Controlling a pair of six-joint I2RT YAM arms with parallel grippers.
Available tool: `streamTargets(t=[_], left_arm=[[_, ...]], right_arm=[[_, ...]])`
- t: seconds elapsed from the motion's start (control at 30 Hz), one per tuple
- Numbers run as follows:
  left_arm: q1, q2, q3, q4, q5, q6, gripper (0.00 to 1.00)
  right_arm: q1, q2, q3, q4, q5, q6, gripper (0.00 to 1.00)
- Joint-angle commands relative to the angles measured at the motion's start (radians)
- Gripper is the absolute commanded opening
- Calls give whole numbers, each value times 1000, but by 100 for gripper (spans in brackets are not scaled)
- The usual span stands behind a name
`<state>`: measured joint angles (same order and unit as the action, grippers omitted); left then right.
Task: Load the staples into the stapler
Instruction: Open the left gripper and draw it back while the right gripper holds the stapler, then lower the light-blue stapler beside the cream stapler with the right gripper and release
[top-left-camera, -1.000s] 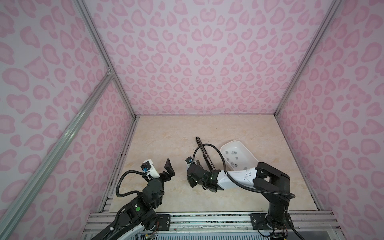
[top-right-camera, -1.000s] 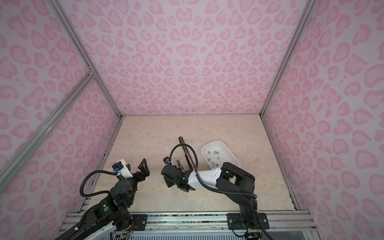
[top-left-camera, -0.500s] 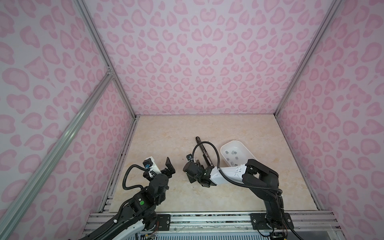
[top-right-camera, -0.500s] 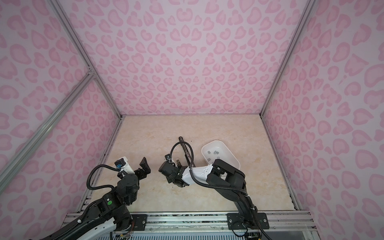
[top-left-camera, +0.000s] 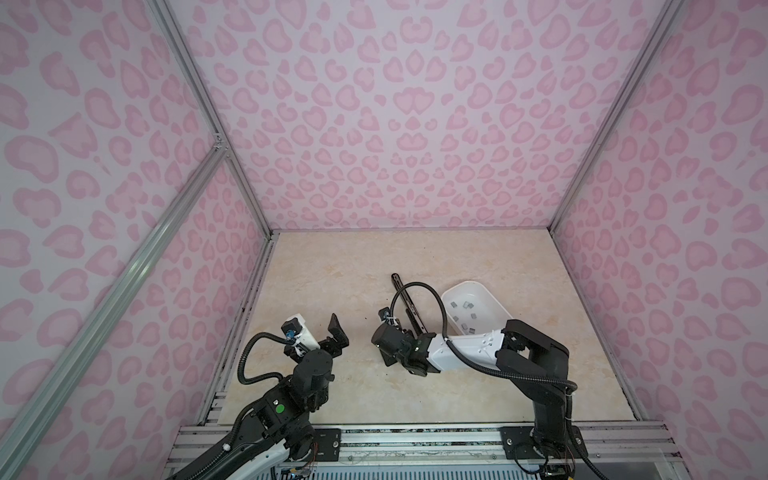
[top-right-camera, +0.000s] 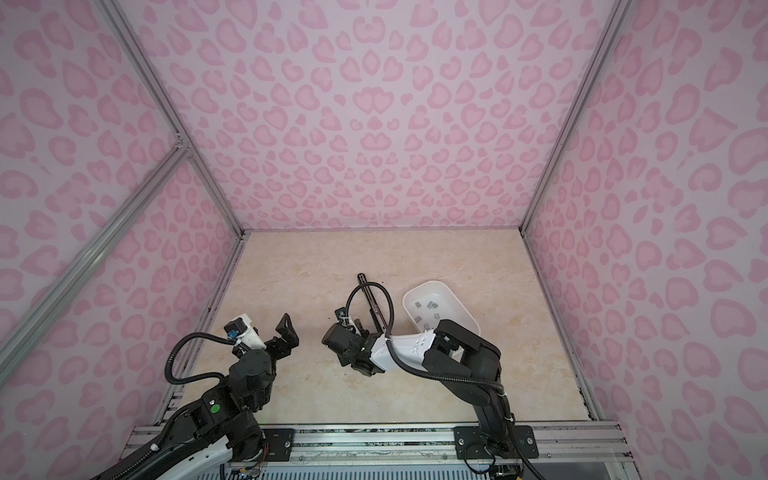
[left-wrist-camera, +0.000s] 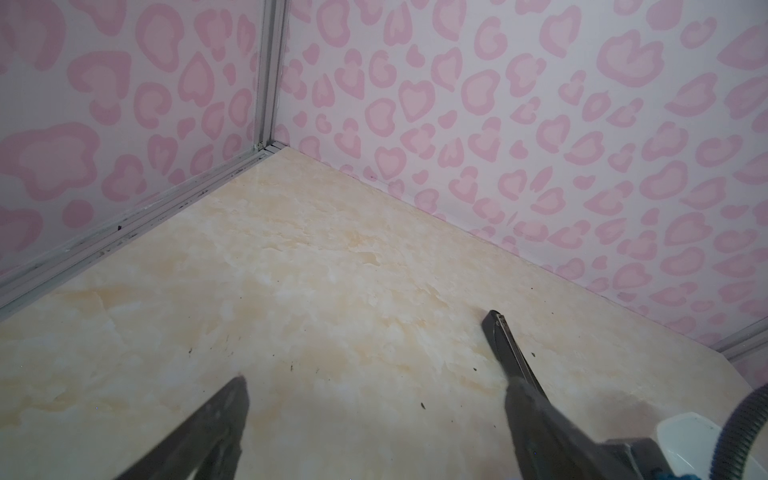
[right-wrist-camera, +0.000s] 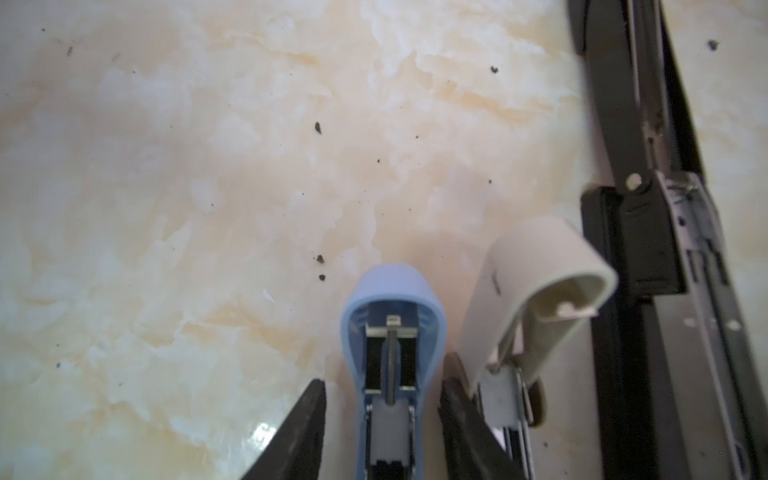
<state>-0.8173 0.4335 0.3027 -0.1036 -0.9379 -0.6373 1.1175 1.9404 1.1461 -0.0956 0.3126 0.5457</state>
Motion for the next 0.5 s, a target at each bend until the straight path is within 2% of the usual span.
streamTargets(t=[0.0, 0.13, 0.37, 0.47], left_arm=[[1, 2, -3, 16, -2, -6, 97], [2, 2, -1, 16, 2, -4, 97], [2, -2, -2, 16, 6, -4, 97], [1, -1, -2, 17, 7, -4, 97]], right_arm=[[1, -18, -11, 11, 17, -6, 47], [1, -41, -12, 12, 31, -13, 47], [-1, -36, -13, 35, 23, -10, 31], [0, -15, 7, 19, 26, -5, 29]])
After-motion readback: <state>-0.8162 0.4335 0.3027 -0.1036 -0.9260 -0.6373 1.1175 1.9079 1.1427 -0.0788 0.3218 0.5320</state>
